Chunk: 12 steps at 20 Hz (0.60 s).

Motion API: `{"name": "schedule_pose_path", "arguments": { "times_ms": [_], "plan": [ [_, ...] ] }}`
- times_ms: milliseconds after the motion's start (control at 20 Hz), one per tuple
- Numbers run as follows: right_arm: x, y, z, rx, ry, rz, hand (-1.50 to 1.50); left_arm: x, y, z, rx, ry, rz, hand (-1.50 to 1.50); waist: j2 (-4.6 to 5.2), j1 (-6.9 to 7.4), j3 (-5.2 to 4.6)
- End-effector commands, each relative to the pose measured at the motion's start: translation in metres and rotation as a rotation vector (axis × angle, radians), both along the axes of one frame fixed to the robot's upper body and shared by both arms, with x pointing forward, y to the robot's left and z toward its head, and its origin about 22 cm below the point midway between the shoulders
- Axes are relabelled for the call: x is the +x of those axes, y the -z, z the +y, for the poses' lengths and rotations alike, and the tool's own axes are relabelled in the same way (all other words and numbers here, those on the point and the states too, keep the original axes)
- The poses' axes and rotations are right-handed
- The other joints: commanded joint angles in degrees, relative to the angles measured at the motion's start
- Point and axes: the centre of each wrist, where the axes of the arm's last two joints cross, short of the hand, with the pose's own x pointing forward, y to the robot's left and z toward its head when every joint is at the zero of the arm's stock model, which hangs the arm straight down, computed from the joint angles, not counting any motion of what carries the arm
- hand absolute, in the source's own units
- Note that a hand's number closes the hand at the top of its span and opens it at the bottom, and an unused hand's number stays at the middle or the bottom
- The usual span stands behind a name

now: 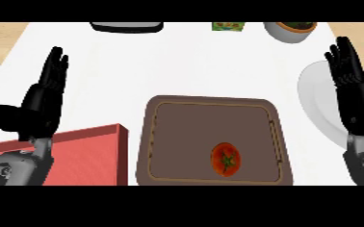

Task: Pick the tomato from the tray and place it in the plate

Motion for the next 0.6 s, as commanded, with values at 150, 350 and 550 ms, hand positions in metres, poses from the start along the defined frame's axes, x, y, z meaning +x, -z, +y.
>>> {"name": "schedule_pose_path", "arguments": {
  "times_ms": [150,350,550],
  "plan": [
    [0.001,0.072,0.039,0.185,-0.314,0.575,-1.5,0.005,-0.019,-0.024,0.104,0.258,-0.083,0.0,1.24,2.64,2.03],
    [0.011,0.057,0.025,-0.394,-0.449,0.77,-1.5,0.003,-0.016,-0.041,0.132,0.434,-0.064,0.0,1.32,4.86,1.4],
    [0.036,0.028,0.059,-0.683,-0.562,0.704,-1.5,0.003,-0.017,-0.032,0.164,0.469,-0.054,0.0,0.03,3.95,1.67]
  ]
}}
